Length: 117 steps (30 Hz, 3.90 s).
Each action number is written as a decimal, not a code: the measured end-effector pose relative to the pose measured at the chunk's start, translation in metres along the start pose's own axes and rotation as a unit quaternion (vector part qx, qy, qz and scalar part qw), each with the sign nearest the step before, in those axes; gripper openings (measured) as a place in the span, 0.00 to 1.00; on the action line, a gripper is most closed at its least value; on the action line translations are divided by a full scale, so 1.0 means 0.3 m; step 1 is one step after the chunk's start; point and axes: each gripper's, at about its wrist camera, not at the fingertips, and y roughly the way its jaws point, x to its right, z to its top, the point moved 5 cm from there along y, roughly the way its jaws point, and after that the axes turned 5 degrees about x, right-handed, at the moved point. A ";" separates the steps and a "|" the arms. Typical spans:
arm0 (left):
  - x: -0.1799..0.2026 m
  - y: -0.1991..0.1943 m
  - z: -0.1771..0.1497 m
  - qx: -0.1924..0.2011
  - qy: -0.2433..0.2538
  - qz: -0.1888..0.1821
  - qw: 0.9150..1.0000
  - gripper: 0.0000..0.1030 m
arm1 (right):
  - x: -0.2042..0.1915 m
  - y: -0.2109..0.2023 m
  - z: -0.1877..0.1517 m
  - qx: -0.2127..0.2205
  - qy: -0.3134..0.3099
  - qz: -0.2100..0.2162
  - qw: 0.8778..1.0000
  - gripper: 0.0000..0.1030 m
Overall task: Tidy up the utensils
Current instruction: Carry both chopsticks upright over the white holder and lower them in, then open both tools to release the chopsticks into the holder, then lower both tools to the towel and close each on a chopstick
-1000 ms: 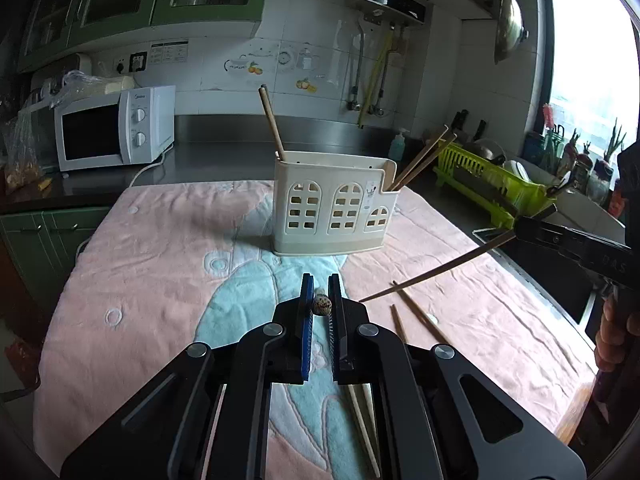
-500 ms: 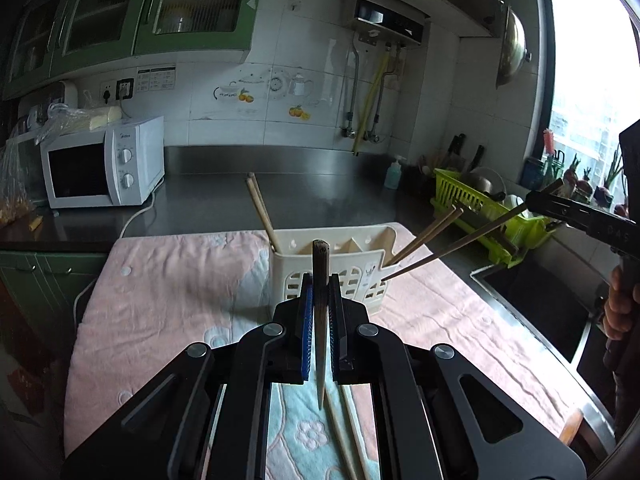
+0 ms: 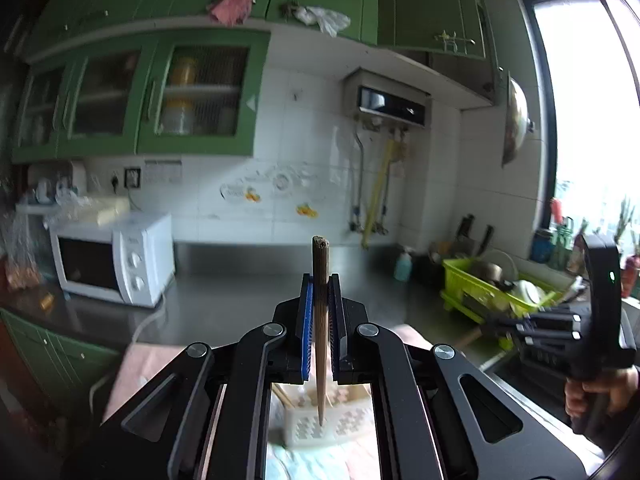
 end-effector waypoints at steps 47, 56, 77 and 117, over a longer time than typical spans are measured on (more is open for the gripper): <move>-0.097 0.236 -0.161 -0.039 -0.057 0.027 0.997 0.21 | 0.024 0.188 -0.052 -0.036 -0.004 -0.009 0.999 0.06; -0.072 0.139 -0.202 -0.059 -0.036 0.020 0.997 0.27 | 0.008 0.172 -0.021 -0.059 -0.005 0.011 0.998 0.06; -0.067 -0.120 -0.454 -0.163 -0.025 0.023 0.986 0.42 | -0.053 -0.067 -0.256 -0.020 -0.011 -0.016 1.000 0.19; 0.094 -0.374 -1.158 -0.361 -0.023 0.017 0.932 0.22 | -0.241 -0.198 -1.103 -0.157 0.091 0.012 0.983 0.19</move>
